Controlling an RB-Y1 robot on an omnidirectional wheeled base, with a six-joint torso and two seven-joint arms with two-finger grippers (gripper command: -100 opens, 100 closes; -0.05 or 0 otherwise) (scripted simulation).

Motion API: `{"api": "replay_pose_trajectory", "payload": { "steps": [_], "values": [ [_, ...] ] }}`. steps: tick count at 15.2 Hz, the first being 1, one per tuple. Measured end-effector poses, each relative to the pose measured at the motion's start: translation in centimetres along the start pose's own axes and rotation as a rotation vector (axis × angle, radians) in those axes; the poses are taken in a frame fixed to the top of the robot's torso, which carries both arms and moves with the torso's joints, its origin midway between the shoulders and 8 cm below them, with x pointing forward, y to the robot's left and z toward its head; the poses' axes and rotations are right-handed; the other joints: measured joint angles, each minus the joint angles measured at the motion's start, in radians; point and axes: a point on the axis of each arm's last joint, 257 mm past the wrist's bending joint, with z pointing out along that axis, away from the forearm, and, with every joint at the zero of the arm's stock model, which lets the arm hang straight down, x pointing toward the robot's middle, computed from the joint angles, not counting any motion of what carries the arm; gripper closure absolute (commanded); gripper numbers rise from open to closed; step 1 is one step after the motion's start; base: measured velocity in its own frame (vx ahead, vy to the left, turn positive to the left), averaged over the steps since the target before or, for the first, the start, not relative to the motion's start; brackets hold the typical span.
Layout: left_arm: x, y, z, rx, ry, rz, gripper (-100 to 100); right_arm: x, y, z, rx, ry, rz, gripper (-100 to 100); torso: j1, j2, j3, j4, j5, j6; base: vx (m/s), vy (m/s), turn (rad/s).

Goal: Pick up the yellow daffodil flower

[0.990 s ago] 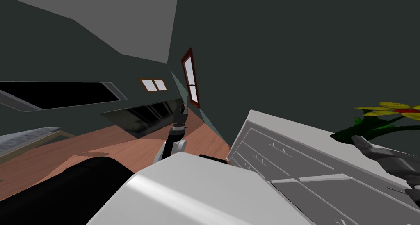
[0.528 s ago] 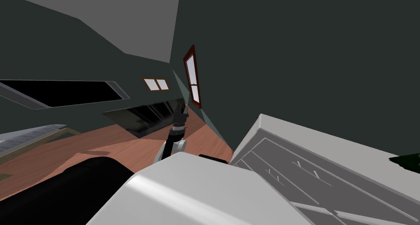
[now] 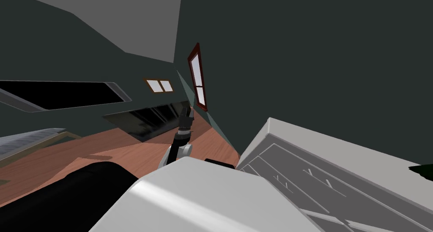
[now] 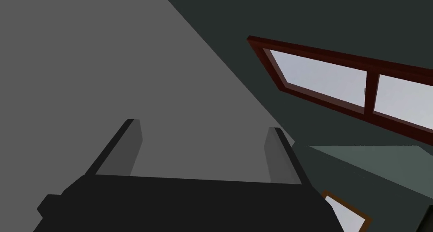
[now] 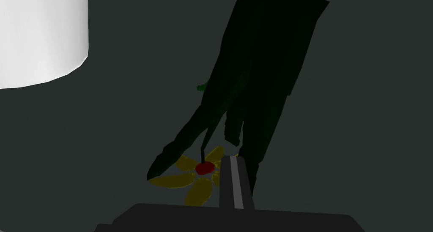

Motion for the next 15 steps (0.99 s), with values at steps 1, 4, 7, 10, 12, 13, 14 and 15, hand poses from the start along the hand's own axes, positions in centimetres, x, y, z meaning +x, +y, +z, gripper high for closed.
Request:
{"api": "replay_pose_trajectory", "payload": {
  "steps": [1,4,7,10,12,13,14,15],
  "values": [
    [0.0,0.0,0.0,0.0,0.0,0.0,0,-0.5,0.5,0.1,-0.012,-0.013,0.0,-100,-0.002,0.002,0.001,0.0,0.0,-0.001,-0.119,-0.116,0.071],
    [0.0,0.0,0.0,0.0,0.0,0.0,0,-2.2,2.5,-0.2,-0.057,-0.051,-0.001,-100,-0.007,0.004,0.002,0.002,0.004,-0.006,-0.133,-0.118,0.095],
    [0.0,0.0,0.0,0.0,0.0,0.0,0,-3.9,4.1,-0.2,-0.099,-0.098,-0.001,-100,-0.006,0.0,0.0,0.001,0.004,-0.006,-0.106,-0.103,0.089],
    [0.0,0.0,0.0,0.0,0.0,0.0,0,-6.0,6.2,-0.7,-0.152,-0.15,-0.002,-100,-0.008,0.001,0.001,0.001,0.004,-0.006,-0.109,-0.113,0.088],
    [0.0,0.0,0.0,0.0,0.0,0.0,0,-6.8,6.3,-0.7,-0.159,-0.16,-0.003,-100,-0.005,-0.004,-0.002,0.0,0.005,-0.006,0.018,-0.057,-0.034],
    [0.0,0.0,0.0,0.0,0.0,0.0,0,-7.5,6.0,-0.7,-0.158,-0.162,-0.001,-100,-0.004,-0.007,-0.004,0.0,0.005,-0.005,0.029,-0.032,-0.009],
    [0.0,0.0,0.0,0.0,0.0,0.0,0,-7.6,5.9,-0.7,-0.156,-0.162,0.001,100,-0.003,-0.008,-0.004,0.0,0.005,-0.005,0.0,0.012,0.034],
    [0.0,0.0,0.0,0.0,0.0,0.0,0,-7.2,5.9,-0.7,-0.154,-0.159,0.002,100,-0.001,-0.008,-0.004,0.0,0.006,-0.005,-0.005,0.021,0.04]
  ]
}}
